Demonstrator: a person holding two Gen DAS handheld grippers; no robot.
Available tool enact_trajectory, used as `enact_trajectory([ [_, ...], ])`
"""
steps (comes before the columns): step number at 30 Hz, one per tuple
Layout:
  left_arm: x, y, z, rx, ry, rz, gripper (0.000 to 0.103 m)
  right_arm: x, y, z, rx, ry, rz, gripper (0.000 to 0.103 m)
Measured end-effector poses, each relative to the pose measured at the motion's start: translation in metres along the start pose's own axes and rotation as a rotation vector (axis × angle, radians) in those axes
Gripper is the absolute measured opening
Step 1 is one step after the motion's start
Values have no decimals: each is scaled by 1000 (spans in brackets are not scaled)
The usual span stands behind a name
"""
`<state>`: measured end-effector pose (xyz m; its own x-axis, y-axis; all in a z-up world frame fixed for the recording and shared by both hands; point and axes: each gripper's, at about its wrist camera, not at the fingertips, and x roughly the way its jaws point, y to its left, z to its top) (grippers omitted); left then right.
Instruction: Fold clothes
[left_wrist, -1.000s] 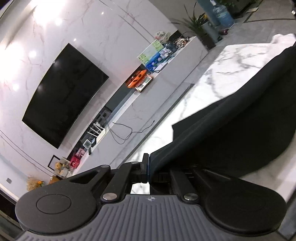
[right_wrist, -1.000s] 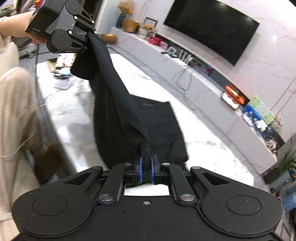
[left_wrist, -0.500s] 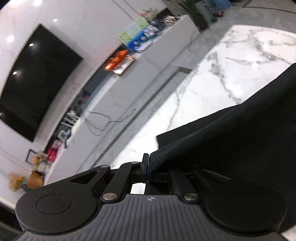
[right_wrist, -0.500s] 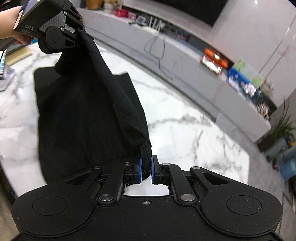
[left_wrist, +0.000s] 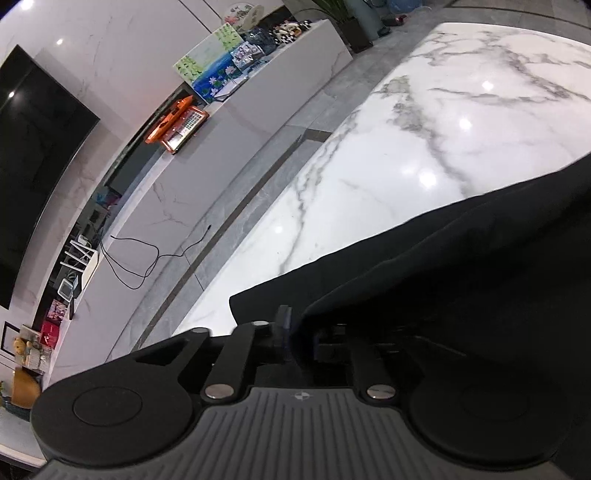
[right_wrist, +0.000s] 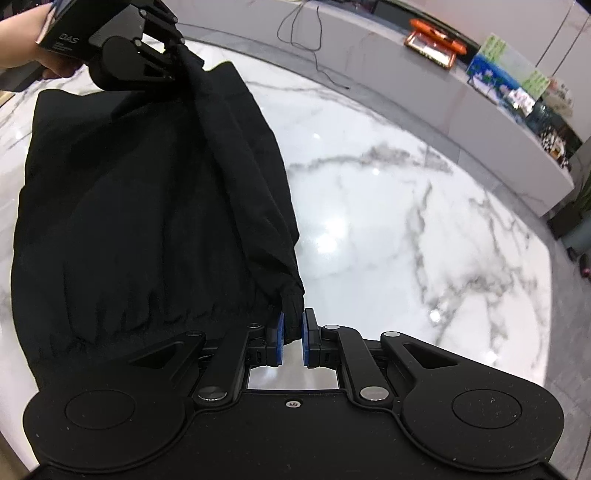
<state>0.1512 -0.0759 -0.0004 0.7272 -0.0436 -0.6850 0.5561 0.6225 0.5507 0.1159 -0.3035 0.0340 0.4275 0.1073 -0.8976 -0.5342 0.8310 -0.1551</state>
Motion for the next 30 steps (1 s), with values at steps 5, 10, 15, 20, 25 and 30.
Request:
enact_trajectory([
  [5,2,21,8,-38,-22,28,41,8,1,-4,-10,39,4,8],
  [10,5,40,19,-34,-22,121,41,16,0,-10,-8,74,1,5],
  [15,6,52,27,-74,-57,170,41,13,-5,-12,18,65,10,4],
  [20,9,46,37,-15,-71,209,41,-2,-4,-10,36,16,-3,5],
  [25,-5,43,33,-57,-71,180,42,-23,-10,-3,75,-105,-71,9],
  [30,-37,26,8,-96,-55,82,42,-30,-17,5,132,-199,-51,16],
])
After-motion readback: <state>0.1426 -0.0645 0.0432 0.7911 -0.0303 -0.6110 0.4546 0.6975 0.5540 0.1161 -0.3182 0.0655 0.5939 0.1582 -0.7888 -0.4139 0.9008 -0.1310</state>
